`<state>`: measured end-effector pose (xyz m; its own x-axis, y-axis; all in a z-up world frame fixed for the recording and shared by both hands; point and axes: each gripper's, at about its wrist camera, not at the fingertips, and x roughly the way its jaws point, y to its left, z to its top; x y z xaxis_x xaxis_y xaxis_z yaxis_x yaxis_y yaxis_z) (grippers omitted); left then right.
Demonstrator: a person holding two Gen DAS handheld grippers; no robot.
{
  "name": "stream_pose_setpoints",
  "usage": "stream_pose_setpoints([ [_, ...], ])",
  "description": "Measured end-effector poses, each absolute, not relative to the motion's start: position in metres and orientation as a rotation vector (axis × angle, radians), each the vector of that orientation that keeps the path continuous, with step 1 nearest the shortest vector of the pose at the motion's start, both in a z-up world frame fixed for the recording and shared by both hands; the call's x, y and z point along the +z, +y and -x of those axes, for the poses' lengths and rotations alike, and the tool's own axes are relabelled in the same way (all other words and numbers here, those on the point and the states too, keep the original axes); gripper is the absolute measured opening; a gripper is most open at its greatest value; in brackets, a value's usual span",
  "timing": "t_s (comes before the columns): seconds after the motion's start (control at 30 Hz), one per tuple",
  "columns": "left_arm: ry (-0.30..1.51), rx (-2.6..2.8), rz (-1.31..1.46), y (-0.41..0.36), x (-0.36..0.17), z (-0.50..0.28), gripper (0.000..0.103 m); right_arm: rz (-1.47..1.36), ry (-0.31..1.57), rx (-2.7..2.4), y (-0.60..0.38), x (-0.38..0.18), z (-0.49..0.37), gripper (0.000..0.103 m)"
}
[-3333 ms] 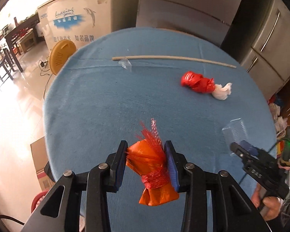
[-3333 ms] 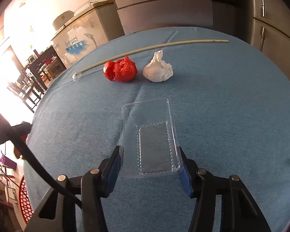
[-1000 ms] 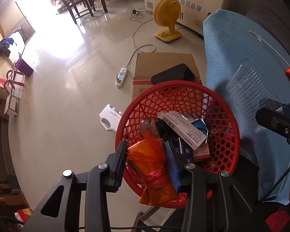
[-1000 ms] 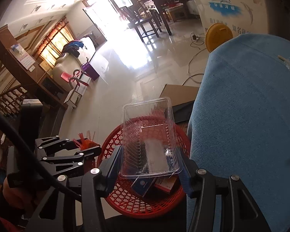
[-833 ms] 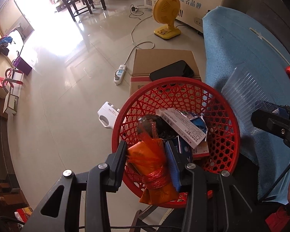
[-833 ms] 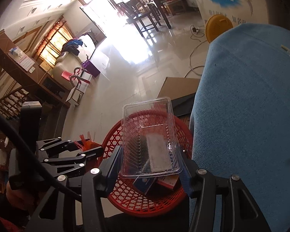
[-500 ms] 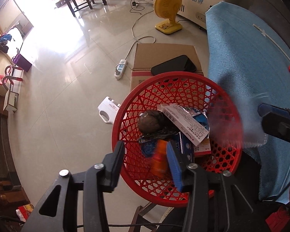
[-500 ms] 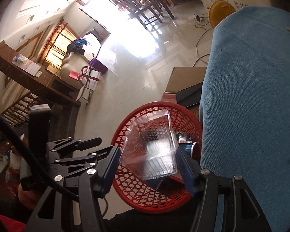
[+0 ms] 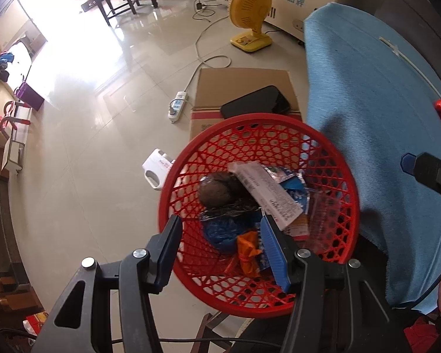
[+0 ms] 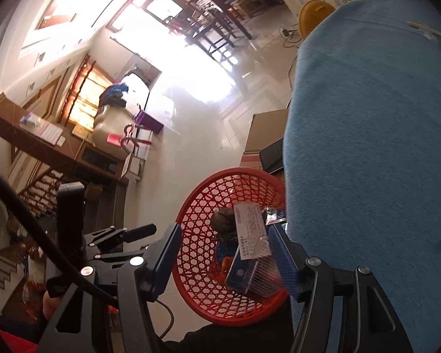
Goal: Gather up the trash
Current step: 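Return both tools to the table toward the red bag and tissue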
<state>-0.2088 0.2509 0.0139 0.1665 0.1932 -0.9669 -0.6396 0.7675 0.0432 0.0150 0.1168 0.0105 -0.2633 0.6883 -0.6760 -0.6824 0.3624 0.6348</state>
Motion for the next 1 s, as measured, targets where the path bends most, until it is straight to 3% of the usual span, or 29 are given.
stream_pose_setpoints([
  [1.0,1.085,0.231,0.181,0.119,0.092,0.077,0.056,-0.347,1.057,0.824,-0.096,0.053,-0.108,0.065],
])
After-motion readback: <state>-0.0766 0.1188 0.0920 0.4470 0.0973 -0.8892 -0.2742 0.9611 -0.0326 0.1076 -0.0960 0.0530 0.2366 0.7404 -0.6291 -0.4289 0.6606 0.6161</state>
